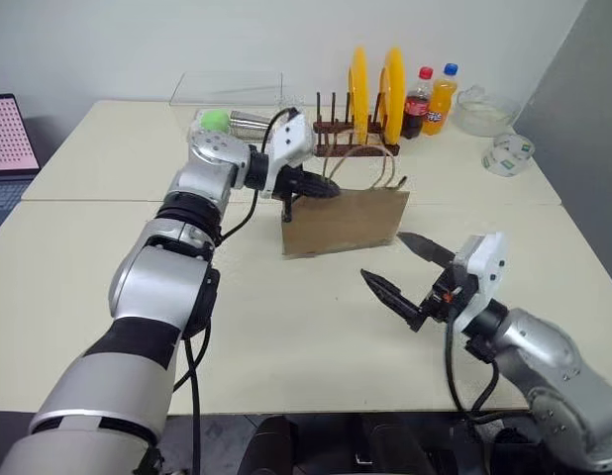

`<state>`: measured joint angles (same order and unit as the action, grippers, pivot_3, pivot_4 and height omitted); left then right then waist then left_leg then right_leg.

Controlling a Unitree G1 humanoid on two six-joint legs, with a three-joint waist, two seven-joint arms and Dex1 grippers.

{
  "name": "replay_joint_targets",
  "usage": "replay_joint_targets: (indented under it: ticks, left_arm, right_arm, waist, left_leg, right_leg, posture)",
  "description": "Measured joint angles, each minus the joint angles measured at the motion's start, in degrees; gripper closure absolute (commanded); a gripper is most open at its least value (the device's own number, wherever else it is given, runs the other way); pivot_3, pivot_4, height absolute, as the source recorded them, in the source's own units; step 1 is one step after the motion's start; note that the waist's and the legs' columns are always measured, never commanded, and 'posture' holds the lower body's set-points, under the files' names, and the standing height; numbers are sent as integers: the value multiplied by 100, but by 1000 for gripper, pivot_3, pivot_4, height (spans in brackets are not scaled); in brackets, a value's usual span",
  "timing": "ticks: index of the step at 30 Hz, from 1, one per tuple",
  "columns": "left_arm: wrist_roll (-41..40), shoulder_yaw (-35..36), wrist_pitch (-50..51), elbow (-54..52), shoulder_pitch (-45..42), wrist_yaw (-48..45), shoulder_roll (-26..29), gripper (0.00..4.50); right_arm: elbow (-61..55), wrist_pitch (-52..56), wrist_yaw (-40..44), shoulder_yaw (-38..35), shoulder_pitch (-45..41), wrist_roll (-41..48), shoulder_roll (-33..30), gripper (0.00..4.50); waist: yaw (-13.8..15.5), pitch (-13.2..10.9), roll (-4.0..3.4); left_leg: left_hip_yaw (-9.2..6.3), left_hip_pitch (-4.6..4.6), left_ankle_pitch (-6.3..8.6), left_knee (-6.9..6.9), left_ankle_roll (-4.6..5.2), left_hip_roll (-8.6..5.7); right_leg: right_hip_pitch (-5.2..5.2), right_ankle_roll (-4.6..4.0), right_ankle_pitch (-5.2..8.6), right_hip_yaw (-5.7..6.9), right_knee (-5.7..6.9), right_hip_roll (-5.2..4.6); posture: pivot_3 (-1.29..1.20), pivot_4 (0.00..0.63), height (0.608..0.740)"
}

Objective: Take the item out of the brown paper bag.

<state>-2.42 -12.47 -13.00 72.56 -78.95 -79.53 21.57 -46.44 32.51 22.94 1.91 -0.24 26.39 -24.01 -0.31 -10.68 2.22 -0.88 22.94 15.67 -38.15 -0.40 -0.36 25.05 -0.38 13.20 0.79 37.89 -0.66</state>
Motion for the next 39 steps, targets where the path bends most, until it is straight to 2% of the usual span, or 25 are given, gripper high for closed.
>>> replay_joint_targets:
  ticks: [6, 11, 12, 21, 27, 30, 33, 36, 37, 39]
  left_arm:
    - [372, 99, -566, 221, -11, 144, -53, 4476]
    - [718, 106, -762, 244, -13, 541, -84, 4476]
    - [773, 112, -762, 253, -13, 591, -85, 4018]
    - [825, 344, -769, 260, -51, 314, -5, 1267]
    - [358, 848, -339, -134, 51, -529, 411, 1267]
    - [-137, 1180, 348, -1353, 755, -780, 733, 1267]
    - [-637, 1439, 1567, -3401, 2204, -552, 1031, 1267]
    - [-1099, 1703, 2817, -5472, 3529, 101, 1187, 1267]
    - [-1333, 1992, 3354, -6585, 4146, 599, 1225, 1267]
    - [-1567, 2290, 3880, -7862, 4756, 1248, 1187, 1267]
  right_arm:
    - [-301, 27, -806, 474, 237, -921, 191, 0]
    - [-320, 56, -962, 525, 262, -1124, 262, 0]
    - [-320, 56, -966, 524, 265, -1153, 264, 0]
    - [-275, 80, -824, 503, 283, -1179, 151, 0]
    - [-83, 267, -611, 432, -135, -1146, -24, 0]
    - [224, 342, -509, 255, -622, -1079, -47, 0]
    - [529, 407, -318, 34, -1076, -920, -140, 0]
    - [964, 420, 65, -219, -1583, -620, -260, 0]
    - [1339, 365, 450, -315, -1989, -302, -277, 0]
    - [1767, 282, 844, -435, -2444, -11, -316, 0]
  waist:
    - [4, 0, 0]
    - [3, 1, 0]
    - [2, 1, 1]
    - [-7, 1, 0]
    - [-37, 1, 0]
    - [-103, 4, -6]
    - [-150, 5, -8]
    - [-137, 3, -5]
    - [-143, 2, -5]
    - [-130, 2, -5]
  left_leg:
    - [-2, -1, -1, -21, 1, 1]
    - [-3, -1, -1, -40, 2, 2]
    - [-3, 0, 0, -42, 2, 2]
    - [-2, 1, 0, -56, 3, 6]
    - [-3, 0, 0, -61, 3, 11]
    - [1, -7, 0, -61, 2, 13]
    - [-6, -7, -1, -64, 0, 21]
    - [-5, -6, -1, -70, -1, 19]
    - [-5, -8, -1, -71, 0, 20]
    - [-8, -14, -1, -70, 0, 18]
  right_leg:
    - [-2, 0, 0, 1, 10, 7]
    - [-10, 4, -2, 1, 14, 27]
    - [-11, 4, -2, 1, 14, 27]
    - [-11, 4, -3, -1, 20, 36]
    - [-11, 3, -3, -1, 27, 40]
    - [-14, 1, -4, -12, 32, 30]
    - [-10, -24, -18, -11, 44, 15]
    - [2, -26, -19, -12, 75, 6]
    - [2, -27, -20, -12, 74, 6]
    - [-3, -26, -19, -8, 77, 4]
  posture:
    - [0, 150, 740]
    - [0, 150, 740]
    - [0, 150, 740]
    - [0, 150, 740]
    - [0, 150, 740]
    - [0, 150, 740]
    - [0, 150, 740]
    - [0, 150, 740]
    - [0, 150, 740]
    - [0, 150, 740]
